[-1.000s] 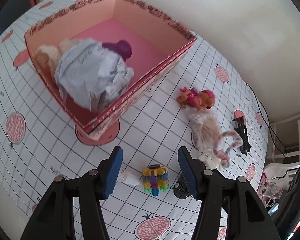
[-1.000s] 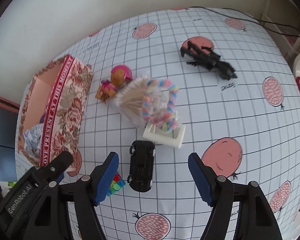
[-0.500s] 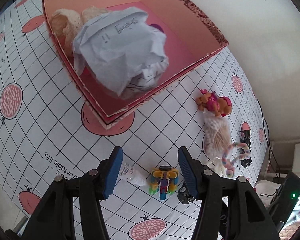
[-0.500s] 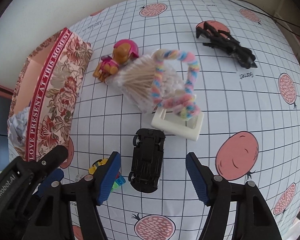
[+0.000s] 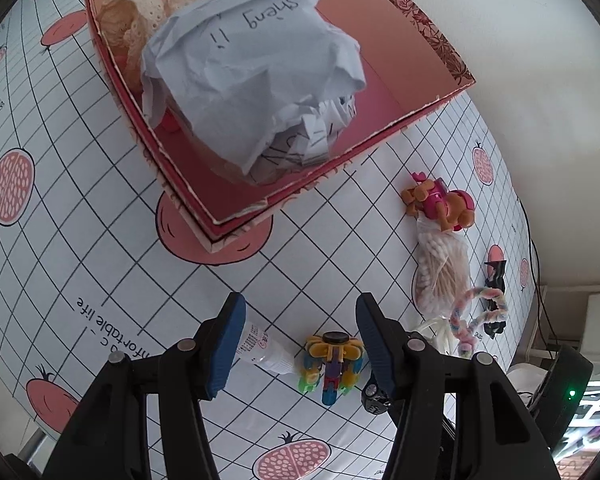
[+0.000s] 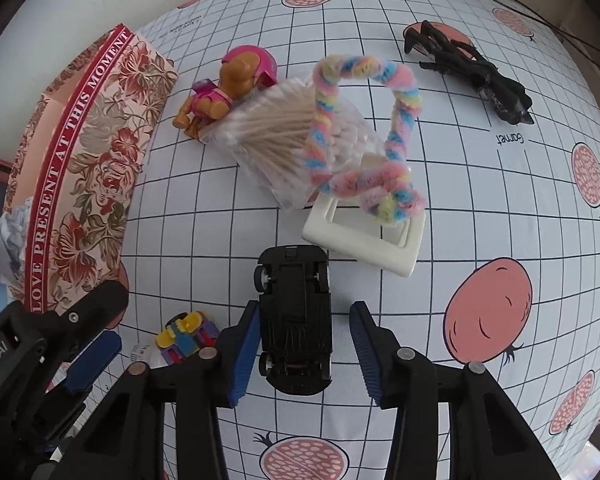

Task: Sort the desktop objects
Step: 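Close the right gripper on the black toy car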

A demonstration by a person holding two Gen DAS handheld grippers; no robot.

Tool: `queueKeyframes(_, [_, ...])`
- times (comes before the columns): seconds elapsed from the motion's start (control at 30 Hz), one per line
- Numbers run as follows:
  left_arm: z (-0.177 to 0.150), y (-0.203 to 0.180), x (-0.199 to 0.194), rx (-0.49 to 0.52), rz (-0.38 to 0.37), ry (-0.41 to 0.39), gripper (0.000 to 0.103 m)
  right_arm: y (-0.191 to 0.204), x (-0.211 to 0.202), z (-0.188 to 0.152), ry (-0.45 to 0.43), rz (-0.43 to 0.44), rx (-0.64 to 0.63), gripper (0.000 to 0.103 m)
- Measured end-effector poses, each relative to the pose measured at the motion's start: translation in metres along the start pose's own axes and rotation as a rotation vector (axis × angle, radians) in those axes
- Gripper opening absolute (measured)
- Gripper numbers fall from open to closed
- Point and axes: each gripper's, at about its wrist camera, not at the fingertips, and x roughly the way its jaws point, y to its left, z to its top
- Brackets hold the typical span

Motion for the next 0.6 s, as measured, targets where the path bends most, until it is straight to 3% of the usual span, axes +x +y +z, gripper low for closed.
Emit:
queueKeyframes(0.07, [-0.001, -0.001, 0.000, 0.001, 0.000, 0.002, 0.059, -0.002, 0.000, 0.000, -0.001, -0.010, -0.007, 0.037])
queueKeyframes(0.27, [-0.004, -0.009, 0.001, 0.016, -0.011, 0.014, 0.059, -0.011, -0.003, 0.000, 0.001, -0.013, -0.028, 0.036])
queueKeyframes(0.53, [-0.012, -0.023, 0.004, 0.051, -0.027, 0.035, 0.059, -0.042, -0.042, 0.003, -0.122, 0.002, 0.071, 0.036])
queueKeyframes(0.6, [-0.013, -0.025, 0.005, 0.060, -0.023, 0.037, 0.059, -0.050, -0.048, 0.004, -0.135, 0.011, 0.038, 0.036])
